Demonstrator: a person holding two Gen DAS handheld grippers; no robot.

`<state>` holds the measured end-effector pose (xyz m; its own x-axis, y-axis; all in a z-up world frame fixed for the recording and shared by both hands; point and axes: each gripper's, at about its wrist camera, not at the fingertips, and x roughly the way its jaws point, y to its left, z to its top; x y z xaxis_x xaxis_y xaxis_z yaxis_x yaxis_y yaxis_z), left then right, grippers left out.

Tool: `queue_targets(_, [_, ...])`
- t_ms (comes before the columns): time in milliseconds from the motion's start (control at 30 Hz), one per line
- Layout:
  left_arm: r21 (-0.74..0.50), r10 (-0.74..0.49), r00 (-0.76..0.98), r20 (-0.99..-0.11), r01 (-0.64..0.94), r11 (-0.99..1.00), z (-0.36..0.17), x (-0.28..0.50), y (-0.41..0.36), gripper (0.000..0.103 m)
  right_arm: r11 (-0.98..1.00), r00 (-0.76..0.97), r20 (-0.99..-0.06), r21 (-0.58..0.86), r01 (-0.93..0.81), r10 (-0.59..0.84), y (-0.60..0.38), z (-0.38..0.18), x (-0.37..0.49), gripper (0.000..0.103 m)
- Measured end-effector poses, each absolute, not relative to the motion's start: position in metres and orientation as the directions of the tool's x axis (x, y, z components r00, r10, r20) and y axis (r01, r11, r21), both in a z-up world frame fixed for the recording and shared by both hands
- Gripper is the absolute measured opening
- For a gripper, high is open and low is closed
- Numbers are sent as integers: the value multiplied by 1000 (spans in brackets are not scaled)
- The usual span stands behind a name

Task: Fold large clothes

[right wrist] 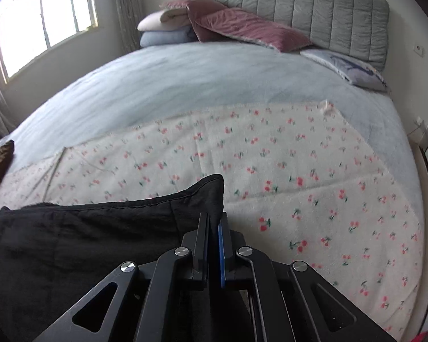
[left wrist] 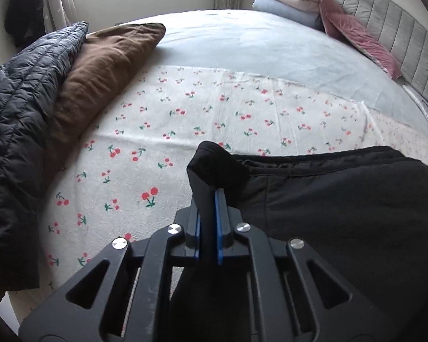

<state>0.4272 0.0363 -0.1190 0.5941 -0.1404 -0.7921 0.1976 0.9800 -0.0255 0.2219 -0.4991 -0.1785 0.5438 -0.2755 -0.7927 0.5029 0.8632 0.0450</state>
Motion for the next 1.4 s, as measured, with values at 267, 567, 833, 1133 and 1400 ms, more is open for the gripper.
queue_targets(267, [54, 2, 642, -767, 61, 997, -87, 427, 69, 16, 838, 520, -778, -16, 545, -353, -504, -158, 205, 25])
queue_targets(567, [-32, -219, 678, -701, 276, 961, -29, 365, -5, 77, 959, 658, -729, 10, 284, -187, -377, -83, 211, 66])
queue_targets(833, [-7, -263, 597, -758, 396, 918, -85, 361, -91, 77, 995, 634, -773, 30, 91, -35, -253, -133, 265, 70])
queue_targets(1133, [213, -4, 616, -788, 279, 936, -115, 436, 4, 88, 915, 489, -830, -64, 398, -270, -440, -172, 246, 83])
queue_targets(1400, [235, 51, 672, -739, 185, 954, -79, 408, 19, 87, 841, 437, -803, -141, 523, -406, -487, -138, 195, 83])
